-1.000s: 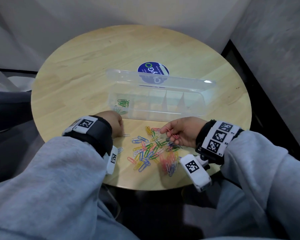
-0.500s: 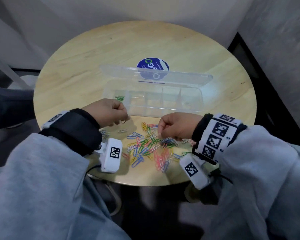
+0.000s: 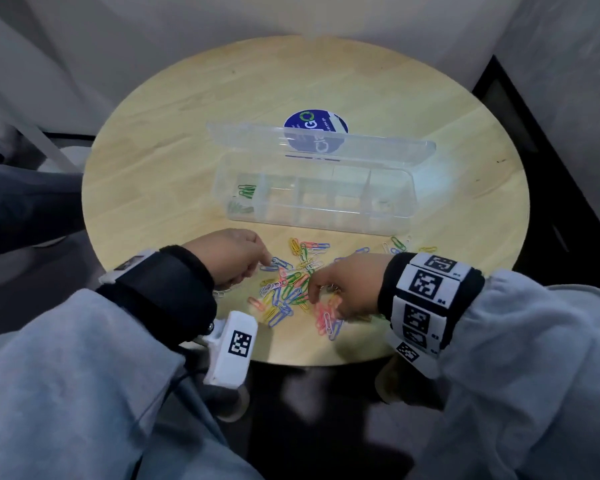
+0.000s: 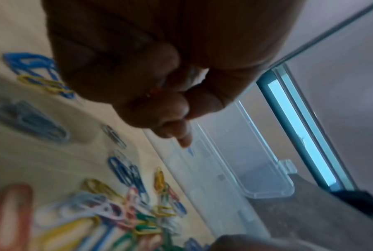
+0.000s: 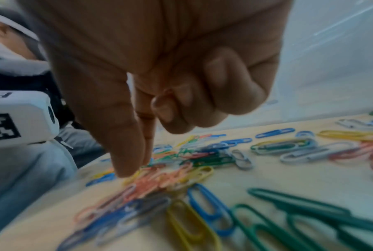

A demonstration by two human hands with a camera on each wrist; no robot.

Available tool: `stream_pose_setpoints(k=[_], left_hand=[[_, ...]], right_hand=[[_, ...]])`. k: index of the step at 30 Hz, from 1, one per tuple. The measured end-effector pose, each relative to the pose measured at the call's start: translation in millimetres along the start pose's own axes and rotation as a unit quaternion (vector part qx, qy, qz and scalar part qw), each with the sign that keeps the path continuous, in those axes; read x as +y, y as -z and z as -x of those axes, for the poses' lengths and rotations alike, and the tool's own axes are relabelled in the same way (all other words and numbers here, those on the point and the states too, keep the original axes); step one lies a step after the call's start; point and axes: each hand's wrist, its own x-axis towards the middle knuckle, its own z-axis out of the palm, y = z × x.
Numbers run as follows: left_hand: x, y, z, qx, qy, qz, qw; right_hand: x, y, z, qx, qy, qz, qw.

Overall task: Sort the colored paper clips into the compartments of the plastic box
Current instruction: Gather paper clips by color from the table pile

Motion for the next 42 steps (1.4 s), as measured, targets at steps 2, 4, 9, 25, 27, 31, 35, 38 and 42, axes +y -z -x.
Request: stream_pose_setpoints(k=[2,4,9,25,27,31,35,38,42], left_hand=[[-7,1,0,0.007,-0.032,-0.175,0.984],[-12,0,3,0.004,-0.03,-0.299,0.954],[-22,-4,-4,-0.006,-0.066,-0.399,0.915],[-22,-2,-12,-0.074,-0.083,-0.288,0.951],[-18,4,-12,-0.093,-0.088,-0.189,0.974],[-11,12,-11,-0.115,-0.101,-0.011,0.988],[-7,8,-11,-0.129,-0.083,0.087,0.984],[-5,3,-13,-0.144,-0.06,0.13,0.979],[0,-7,-13,-0.152,-0.04,0.085,0.984]], right_hand=[[-1,-2,-4,-0.009,-0.002,0.012,1.0],[-5,-1,-8,-0.008,0.006,0.024,1.0],[-9,3,-16,0.007,0.024,0.058,0.998],[-4,2,-15,0.036,0.004,0.024,0.999],[-4,2,-17,0.032,0.005,0.028,0.999],[-7,2,-21,0.009,0.001,0.028,1.0],[-9,4,-20,-0.002,0.001,0.037,0.999],[-11,4,-18,-0.002,0.002,0.042,0.999],[-12,4,-19,-0.005,0.003,0.045,0.999]])
